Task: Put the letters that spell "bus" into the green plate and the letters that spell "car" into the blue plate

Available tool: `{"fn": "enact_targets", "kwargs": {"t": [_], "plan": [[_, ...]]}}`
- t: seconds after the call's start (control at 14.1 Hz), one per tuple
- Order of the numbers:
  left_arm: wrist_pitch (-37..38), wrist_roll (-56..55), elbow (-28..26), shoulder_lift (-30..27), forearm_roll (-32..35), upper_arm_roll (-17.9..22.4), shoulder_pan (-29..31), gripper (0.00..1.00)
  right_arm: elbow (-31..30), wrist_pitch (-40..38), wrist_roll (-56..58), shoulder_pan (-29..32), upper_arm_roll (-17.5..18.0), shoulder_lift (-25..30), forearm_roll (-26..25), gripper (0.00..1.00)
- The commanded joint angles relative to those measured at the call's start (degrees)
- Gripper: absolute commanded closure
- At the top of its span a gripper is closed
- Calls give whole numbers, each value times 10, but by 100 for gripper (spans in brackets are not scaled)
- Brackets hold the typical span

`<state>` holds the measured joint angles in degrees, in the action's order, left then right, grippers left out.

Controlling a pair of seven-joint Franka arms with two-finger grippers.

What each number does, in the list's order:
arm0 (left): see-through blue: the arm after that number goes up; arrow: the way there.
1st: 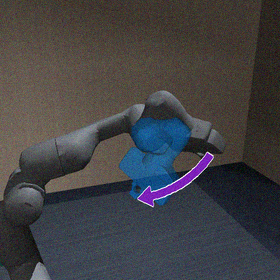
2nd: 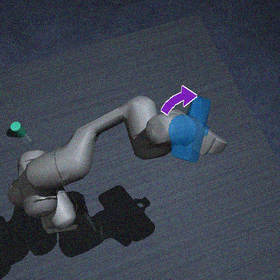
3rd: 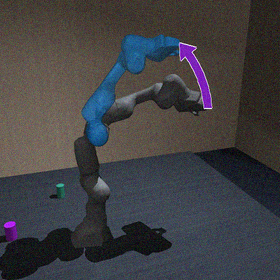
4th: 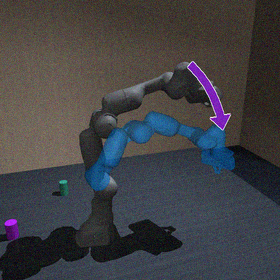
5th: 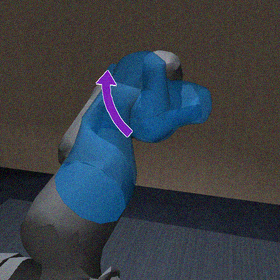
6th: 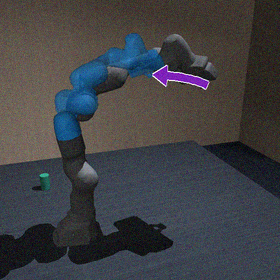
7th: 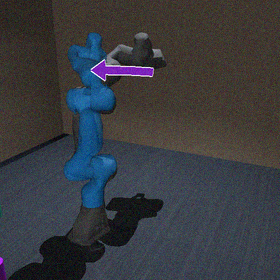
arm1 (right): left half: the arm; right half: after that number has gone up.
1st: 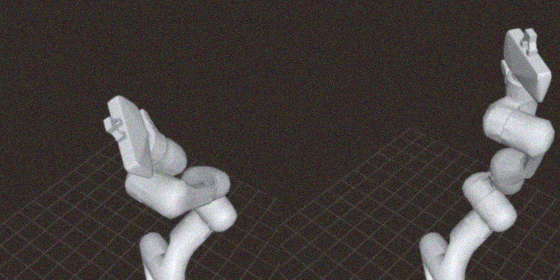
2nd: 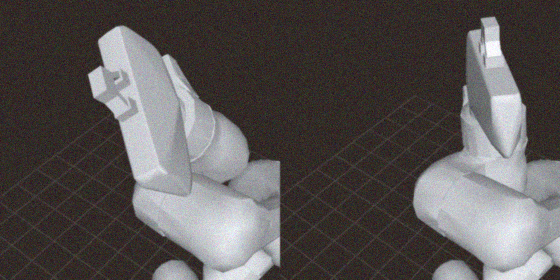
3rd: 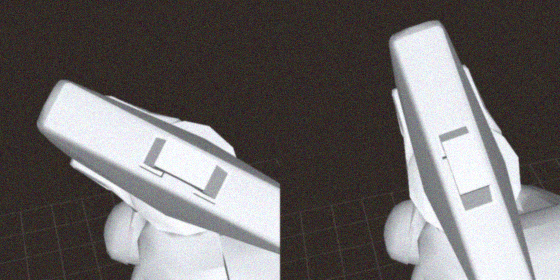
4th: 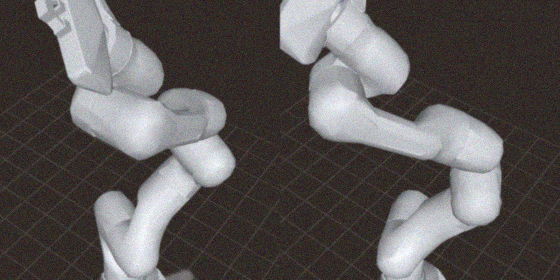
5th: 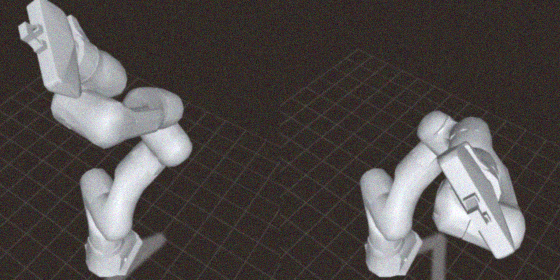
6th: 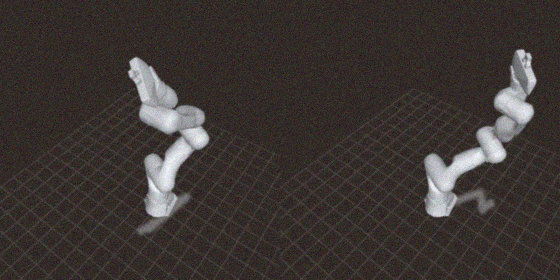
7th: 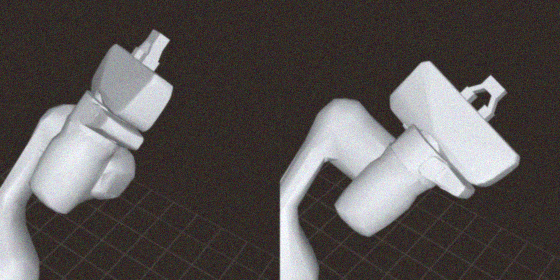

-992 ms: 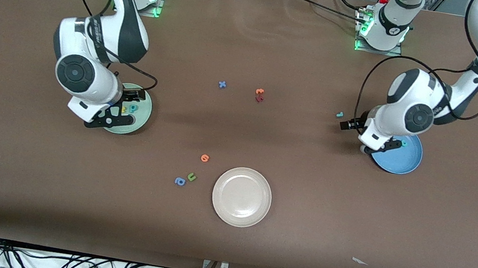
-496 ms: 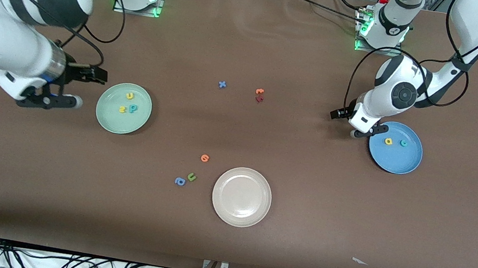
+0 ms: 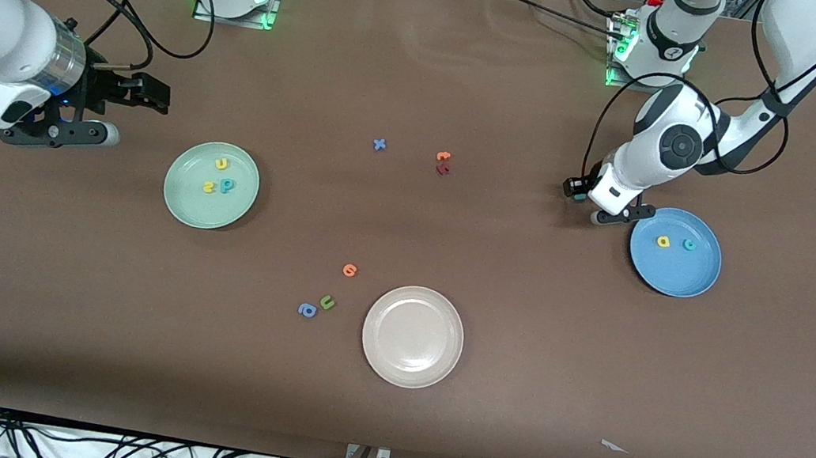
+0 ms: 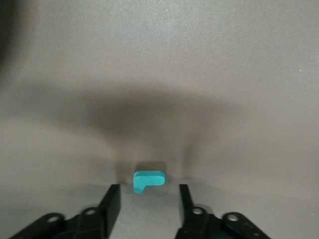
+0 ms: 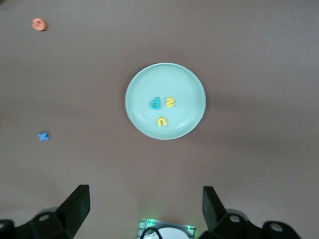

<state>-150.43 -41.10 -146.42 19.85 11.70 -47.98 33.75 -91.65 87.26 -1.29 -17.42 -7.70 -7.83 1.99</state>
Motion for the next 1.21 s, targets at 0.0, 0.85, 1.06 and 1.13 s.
{"fn": "enact_targets", "kwargs": {"t": [0.0, 0.85, 1.06, 1.13], "plan": [[-7, -13, -11, -14, 40, -1, 4, 52, -145, 106, -16, 60, 64, 96, -27, 0], [-7, -50, 18, 21, 40, 5, -2, 52, -49, 28, -10, 150, 76, 120, -34, 0], [-7, -50, 18, 21, 44, 6, -3, 52, -47, 25, -13, 143, 71, 114, -36, 0], [-7, -50, 18, 22, 59, 8, -3, 52, -46, 25, -15, 143, 69, 108, -32, 0]]}}
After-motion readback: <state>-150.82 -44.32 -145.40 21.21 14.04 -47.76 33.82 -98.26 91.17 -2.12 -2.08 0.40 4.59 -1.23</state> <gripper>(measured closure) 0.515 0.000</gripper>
